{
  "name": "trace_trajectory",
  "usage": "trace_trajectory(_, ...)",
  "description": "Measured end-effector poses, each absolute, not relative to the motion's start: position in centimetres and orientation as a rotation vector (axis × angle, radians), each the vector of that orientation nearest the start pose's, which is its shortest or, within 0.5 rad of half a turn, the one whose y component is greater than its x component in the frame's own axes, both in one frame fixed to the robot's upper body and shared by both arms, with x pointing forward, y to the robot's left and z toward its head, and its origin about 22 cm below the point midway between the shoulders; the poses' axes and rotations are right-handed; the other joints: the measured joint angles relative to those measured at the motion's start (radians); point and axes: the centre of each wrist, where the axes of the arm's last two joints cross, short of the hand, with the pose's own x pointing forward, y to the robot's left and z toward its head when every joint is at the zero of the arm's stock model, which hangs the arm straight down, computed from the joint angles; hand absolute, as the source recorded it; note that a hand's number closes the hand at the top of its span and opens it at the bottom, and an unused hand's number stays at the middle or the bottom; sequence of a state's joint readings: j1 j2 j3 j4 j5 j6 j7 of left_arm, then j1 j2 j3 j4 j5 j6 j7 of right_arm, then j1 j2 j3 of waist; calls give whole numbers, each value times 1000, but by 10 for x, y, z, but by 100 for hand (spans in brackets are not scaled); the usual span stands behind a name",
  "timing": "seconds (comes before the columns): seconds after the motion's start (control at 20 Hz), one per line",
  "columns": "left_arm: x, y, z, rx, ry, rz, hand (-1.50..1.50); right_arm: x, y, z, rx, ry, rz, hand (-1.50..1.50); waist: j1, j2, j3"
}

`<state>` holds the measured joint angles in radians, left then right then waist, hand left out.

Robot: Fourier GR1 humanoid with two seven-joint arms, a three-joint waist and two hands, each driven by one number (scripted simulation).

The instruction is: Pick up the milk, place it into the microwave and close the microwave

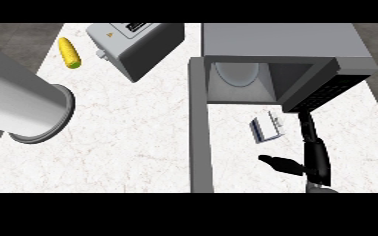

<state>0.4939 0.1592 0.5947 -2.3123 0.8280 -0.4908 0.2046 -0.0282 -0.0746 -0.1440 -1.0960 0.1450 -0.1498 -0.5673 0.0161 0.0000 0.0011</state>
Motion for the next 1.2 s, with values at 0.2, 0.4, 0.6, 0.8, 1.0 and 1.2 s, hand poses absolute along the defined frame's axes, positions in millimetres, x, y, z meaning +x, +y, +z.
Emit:
trace_trajectory(0.2, 70, 364, 137, -150, -1895, 52, -150, 225, -289, -123, -395, -1666, 96, -150, 4, 1, 1)
trace_trajectory(0.4, 64, 370, 137, -159, -1906, 32, -150, 228, -295, -140, -388, -1678, 120, -150, 7, -1, -1)
trace_trajectory(0.6, 59, 367, 132, -185, -1912, 47, -150, 230, -297, -152, -365, -1722, 120, -150, 7, -5, -4)
trace_trajectory(0.8, 55, 368, 131, -188, -1910, 38, -150, 232, -294, -159, -325, -1748, 95, -150, 5, -8, -7)
trace_trajectory(1.0, 57, 368, 133, -204, -1912, 43, -150, 233, -298, -162, -291, -1756, 65, 150, 4, -10, -10)
trace_trajectory(1.2, 61, 371, 136, -220, -1923, 25, -150, 234, -299, -164, -258, -1760, 37, 150, 3, -10, -13)
